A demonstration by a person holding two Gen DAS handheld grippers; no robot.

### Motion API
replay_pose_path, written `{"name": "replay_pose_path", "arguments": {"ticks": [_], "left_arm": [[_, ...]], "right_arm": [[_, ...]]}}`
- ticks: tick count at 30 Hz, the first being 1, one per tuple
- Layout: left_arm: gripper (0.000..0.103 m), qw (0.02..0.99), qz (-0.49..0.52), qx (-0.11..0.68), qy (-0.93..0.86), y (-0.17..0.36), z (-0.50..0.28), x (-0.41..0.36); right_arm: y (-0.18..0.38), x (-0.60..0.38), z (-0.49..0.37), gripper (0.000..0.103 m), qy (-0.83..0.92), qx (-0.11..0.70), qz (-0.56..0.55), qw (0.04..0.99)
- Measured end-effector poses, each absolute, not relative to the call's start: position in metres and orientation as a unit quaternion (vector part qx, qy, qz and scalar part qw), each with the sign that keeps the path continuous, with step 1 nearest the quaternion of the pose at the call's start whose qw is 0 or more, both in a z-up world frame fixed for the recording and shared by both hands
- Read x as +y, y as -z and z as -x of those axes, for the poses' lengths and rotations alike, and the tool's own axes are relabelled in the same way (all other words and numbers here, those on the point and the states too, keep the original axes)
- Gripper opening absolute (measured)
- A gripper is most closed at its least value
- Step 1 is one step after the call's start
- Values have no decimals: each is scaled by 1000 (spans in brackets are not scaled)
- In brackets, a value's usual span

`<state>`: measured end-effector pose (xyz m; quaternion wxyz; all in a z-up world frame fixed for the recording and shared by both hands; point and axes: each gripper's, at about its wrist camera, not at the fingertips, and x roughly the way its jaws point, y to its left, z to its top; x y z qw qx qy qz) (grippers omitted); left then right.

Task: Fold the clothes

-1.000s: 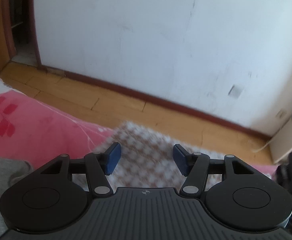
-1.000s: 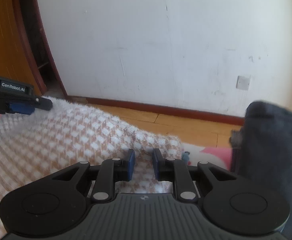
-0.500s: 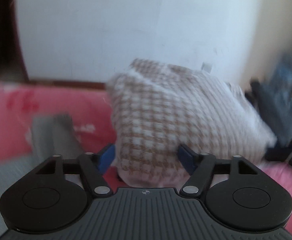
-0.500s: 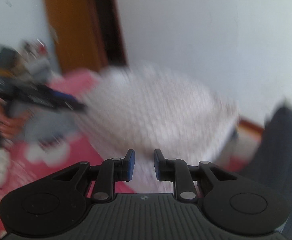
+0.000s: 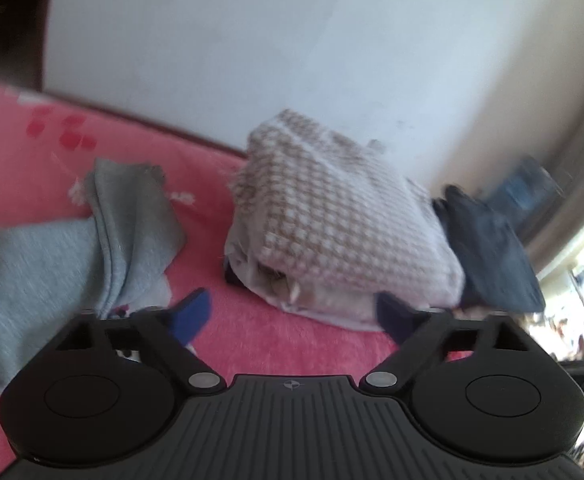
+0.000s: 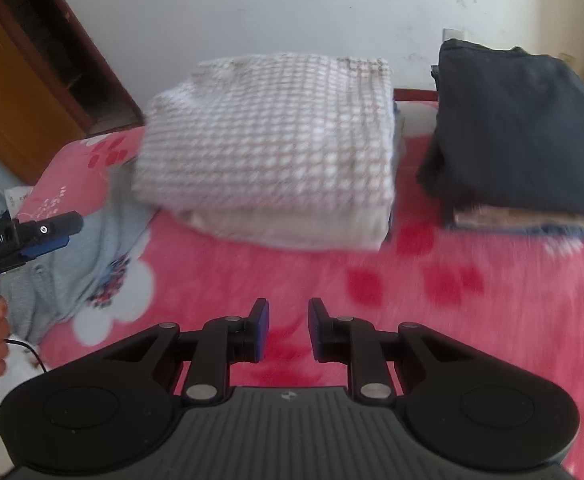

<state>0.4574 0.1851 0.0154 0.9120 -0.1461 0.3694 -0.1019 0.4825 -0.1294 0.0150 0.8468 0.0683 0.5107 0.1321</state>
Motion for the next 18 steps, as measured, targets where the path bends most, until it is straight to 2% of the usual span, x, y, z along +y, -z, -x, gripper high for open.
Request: {"name": "replay_pose_path", "arguments": {"ticks": [4, 7, 9, 13, 15, 18], "left_arm": [[103, 920, 120, 352, 124, -24, -428, 175], [103, 917, 121, 355, 136, -36, -408, 161], [103, 915, 112, 364, 136, -40, -401, 149], [103, 921, 85, 361, 121, -42, -390, 123], [103, 926, 73, 354, 111, -39, -383, 112], [103, 926, 58, 364, 87, -28, -373, 95]], "right_arm": [[-38, -109, -448, 30, -114, 497, -56, 858], [-42, -105, -435, 37, -115, 488, -48, 864], [-44, -102, -426, 46, -115, 482, -43, 867], [-48, -97, -409, 53, -116, 470, -32, 874], [-50, -94, -401, 69, -117, 464, -26, 878], [-37, -107, -380, 74, -113, 454, -34, 883]]}}
